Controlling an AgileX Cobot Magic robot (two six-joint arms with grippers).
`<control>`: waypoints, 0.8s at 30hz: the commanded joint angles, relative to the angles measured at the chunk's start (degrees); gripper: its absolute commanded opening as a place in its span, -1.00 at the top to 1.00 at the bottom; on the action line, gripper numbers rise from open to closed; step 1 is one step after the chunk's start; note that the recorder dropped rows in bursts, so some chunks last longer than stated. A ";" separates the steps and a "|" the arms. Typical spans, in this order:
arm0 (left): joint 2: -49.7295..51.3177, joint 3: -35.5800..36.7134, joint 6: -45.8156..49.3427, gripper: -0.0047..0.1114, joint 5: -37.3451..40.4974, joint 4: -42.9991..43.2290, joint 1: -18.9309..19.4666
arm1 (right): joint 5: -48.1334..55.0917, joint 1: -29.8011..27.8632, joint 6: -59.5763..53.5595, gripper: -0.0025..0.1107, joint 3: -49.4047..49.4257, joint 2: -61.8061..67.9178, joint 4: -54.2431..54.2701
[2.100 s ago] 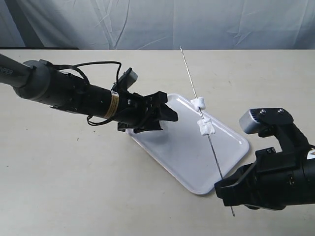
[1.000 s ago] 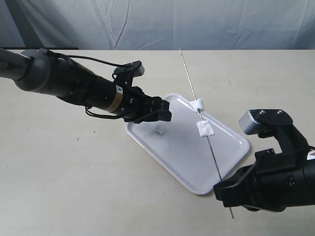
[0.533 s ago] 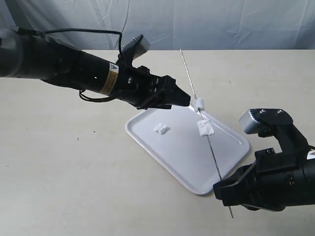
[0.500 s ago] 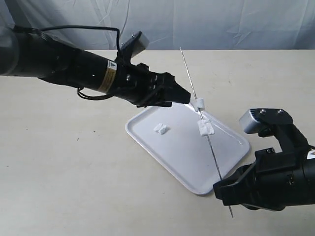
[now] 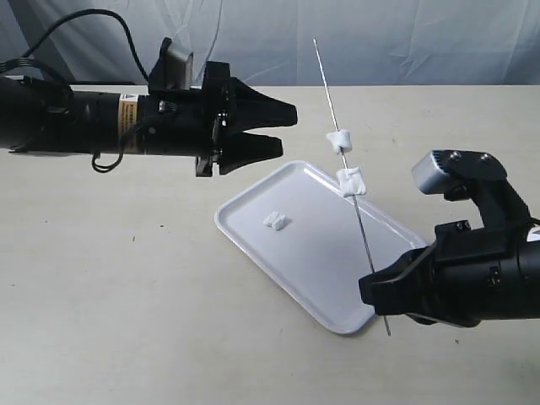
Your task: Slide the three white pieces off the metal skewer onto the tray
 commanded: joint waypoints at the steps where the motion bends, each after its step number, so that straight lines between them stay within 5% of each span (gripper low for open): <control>1: -0.46 0.63 0.22 -0.09 -2.75 -5.93 -2.08 | -1.36 0.06 -0.53 0.96 -0.48 -0.32 0.27; 9: -0.46 0.63 2.57 -0.09 0.81 -7.73 -8.33 | -1.52 0.06 -0.34 0.96 -0.48 -0.09 0.27; 24: -0.46 0.63 3.90 0.16 1.63 -8.05 -8.47 | -1.62 0.06 -0.34 0.96 -0.48 1.44 0.27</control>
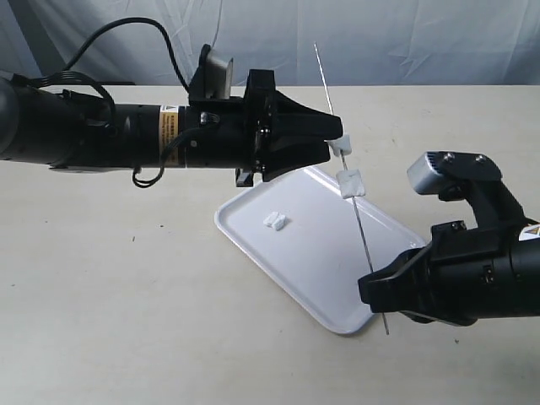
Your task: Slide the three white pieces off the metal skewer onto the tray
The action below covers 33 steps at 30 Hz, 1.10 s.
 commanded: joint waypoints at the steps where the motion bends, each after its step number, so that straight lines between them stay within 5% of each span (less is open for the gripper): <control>1: -0.46 0.11 0.66 0.15 0.24 -0.47 -0.36 | -0.59 0.06 -0.34 0.96 -0.39 0.08 0.27; 15: -0.46 0.11 0.66 0.14 1.48 -0.47 -0.36 | -0.71 0.06 -0.34 0.96 -0.39 0.08 0.73; 33: -0.46 0.11 3.05 0.41 3.05 -1.31 -1.78 | 0.35 0.06 -0.34 0.96 -0.39 0.08 0.42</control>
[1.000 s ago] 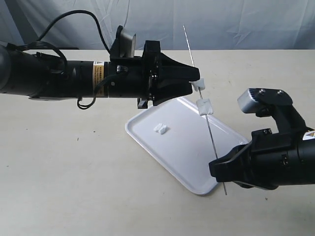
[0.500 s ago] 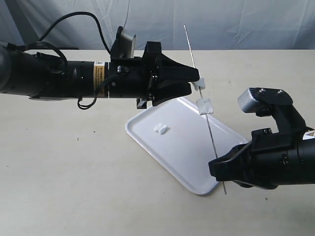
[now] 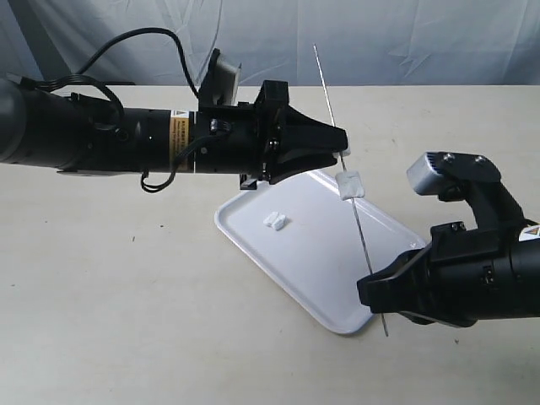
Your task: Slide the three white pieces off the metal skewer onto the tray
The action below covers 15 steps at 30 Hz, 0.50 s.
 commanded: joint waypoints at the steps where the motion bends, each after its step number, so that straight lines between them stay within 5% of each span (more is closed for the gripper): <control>1: -0.46 0.11 1.03 0.43 -0.17 -0.85 -0.01 | -0.06 0.06 -0.34 0.96 -0.39 0.08 -0.01; 11: -0.46 0.11 1.14 0.50 -0.30 -1.49 0.41 | -0.73 0.06 0.11 0.96 -0.39 0.08 -0.31; 15: -0.46 0.11 1.14 0.74 -0.19 -1.49 0.41 | -0.73 0.06 0.11 0.96 -0.39 0.08 -0.31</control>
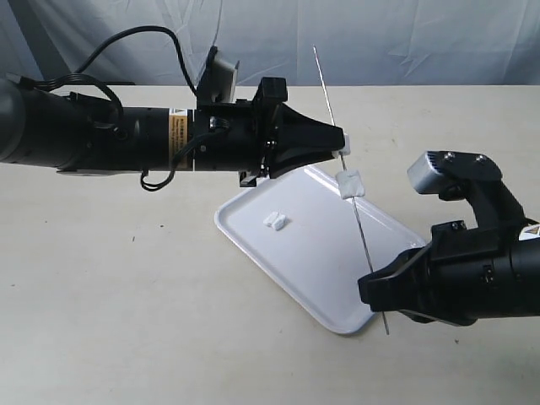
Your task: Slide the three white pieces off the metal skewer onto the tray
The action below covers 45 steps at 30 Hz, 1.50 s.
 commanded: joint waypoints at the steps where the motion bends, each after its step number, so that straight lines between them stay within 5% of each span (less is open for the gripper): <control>1: -0.46 0.11 0.31 0.78 -0.19 -0.54 0.28 | -0.27 0.06 -0.11 0.96 -0.39 0.08 -0.10; 4: -0.46 0.11 0.31 0.92 -0.19 -0.54 0.28 | -0.73 0.06 0.18 0.96 -0.39 0.08 -0.10; 45: -0.46 -2.03 9.76 0.92 4.94 -14.28 0.48 | 3.02 0.06 -0.72 0.96 6.52 -0.02 2.03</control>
